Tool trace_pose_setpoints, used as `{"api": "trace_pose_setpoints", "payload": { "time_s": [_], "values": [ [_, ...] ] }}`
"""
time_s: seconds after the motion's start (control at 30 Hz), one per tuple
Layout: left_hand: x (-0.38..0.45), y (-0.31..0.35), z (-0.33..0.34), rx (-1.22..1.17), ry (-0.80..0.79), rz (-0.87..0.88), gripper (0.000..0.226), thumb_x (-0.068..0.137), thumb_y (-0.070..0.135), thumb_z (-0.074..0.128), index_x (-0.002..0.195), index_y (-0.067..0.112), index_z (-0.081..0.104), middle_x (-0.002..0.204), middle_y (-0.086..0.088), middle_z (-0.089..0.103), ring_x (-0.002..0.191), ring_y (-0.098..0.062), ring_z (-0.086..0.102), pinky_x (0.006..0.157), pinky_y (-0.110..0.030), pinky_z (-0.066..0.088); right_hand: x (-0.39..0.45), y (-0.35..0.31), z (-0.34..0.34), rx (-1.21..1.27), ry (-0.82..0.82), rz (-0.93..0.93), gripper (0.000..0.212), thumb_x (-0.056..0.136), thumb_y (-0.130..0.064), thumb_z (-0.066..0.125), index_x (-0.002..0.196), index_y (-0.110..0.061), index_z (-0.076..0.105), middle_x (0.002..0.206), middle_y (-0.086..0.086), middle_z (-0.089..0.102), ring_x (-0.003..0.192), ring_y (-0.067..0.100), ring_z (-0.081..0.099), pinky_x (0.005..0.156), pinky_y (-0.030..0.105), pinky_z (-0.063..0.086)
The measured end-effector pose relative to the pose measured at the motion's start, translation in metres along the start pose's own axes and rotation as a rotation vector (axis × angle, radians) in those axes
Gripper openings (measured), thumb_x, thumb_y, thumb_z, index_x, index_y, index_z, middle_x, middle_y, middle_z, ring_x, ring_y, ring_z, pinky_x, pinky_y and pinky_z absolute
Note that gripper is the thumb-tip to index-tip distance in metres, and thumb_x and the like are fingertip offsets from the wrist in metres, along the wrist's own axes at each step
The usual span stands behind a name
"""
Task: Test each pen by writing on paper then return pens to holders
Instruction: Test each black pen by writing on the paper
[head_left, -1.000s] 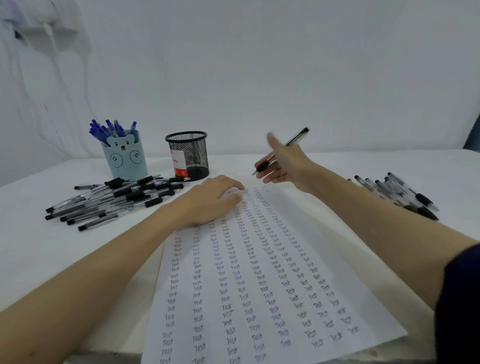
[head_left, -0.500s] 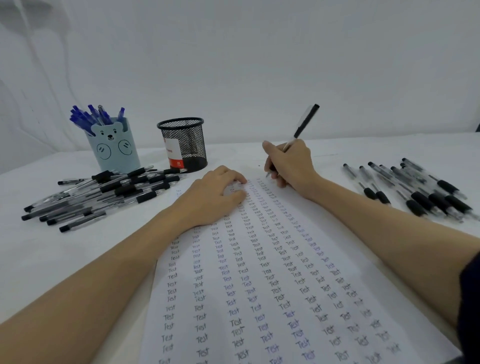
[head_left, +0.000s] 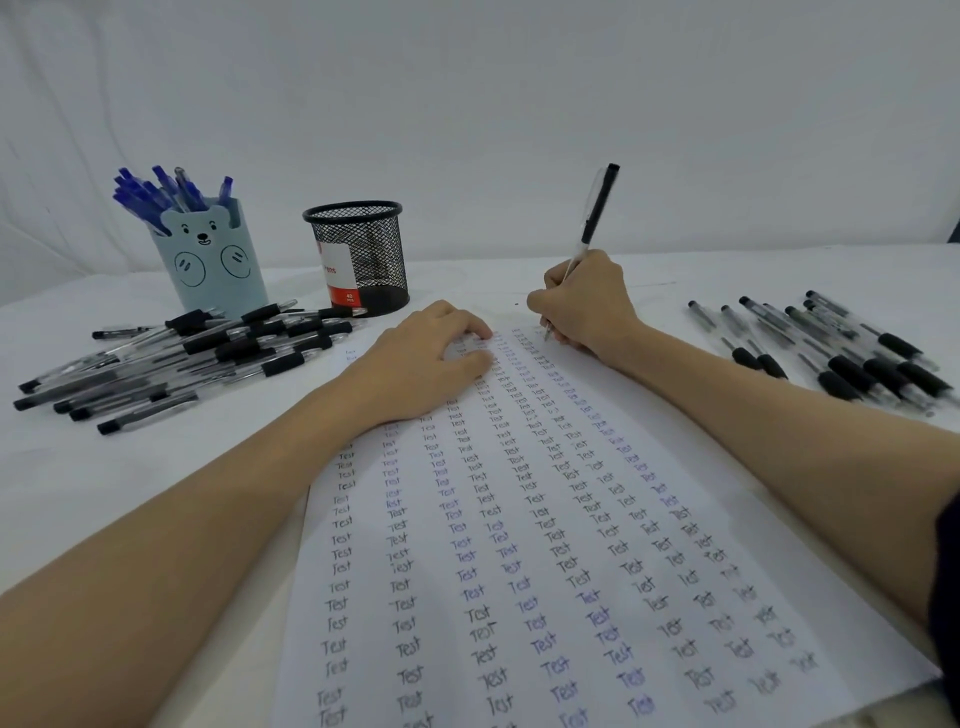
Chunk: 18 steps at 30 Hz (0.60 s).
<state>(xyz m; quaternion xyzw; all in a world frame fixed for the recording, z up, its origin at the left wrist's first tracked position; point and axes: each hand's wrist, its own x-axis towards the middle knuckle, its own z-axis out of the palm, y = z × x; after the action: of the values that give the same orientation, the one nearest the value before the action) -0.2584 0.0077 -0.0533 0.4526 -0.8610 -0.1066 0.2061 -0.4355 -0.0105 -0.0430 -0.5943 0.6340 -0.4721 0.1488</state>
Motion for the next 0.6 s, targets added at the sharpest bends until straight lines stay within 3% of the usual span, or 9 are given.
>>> {"api": "trace_pose_setpoints", "payload": {
  "time_s": [0.07,0.3,0.43,0.6],
  "values": [
    [-0.0004,0.0003,-0.0002,0.006,-0.002,0.002,0.033,0.094,0.036,0.047,0.125,0.026,0.052,0.128,0.005,0.045,0.119,-0.009,0.041,0.104,-0.034,0.032,0.0002,0.0005,0.0004,-0.004,0.014,0.0,0.034,0.067,0.005,0.047,0.045,-0.014,0.029,0.057,0.011,0.044,0.048,0.02,0.042,0.042,0.024,0.029],
    [-0.0005,0.0011,-0.0007,0.002,0.005,0.003,0.032,0.094,0.035,0.048,0.124,0.025,0.053,0.125,0.006,0.045,0.118,-0.01,0.042,0.103,-0.032,0.032,-0.0008,-0.0011,-0.0011,0.015,0.007,0.033,0.034,0.07,0.004,0.048,0.046,-0.013,0.031,0.052,0.009,0.046,0.022,0.005,0.036,0.029,0.014,0.023],
    [-0.0003,0.0004,-0.0006,0.008,0.008,0.006,0.032,0.094,0.036,0.048,0.124,0.025,0.053,0.126,0.004,0.046,0.119,-0.011,0.042,0.104,-0.033,0.032,-0.0006,-0.0006,-0.0017,0.043,0.03,0.04,0.034,0.071,0.003,0.049,0.046,-0.013,0.032,0.052,0.01,0.052,0.027,0.011,0.039,0.029,0.012,0.025],
    [-0.0005,0.0007,-0.0003,0.009,0.005,0.007,0.032,0.094,0.036,0.047,0.124,0.025,0.053,0.127,0.004,0.046,0.119,-0.01,0.042,0.105,-0.035,0.031,-0.0006,-0.0004,-0.0009,0.023,0.03,0.028,0.033,0.07,0.003,0.047,0.046,-0.013,0.031,0.051,0.01,0.05,0.022,0.007,0.036,0.027,0.013,0.023]
  ]
}}
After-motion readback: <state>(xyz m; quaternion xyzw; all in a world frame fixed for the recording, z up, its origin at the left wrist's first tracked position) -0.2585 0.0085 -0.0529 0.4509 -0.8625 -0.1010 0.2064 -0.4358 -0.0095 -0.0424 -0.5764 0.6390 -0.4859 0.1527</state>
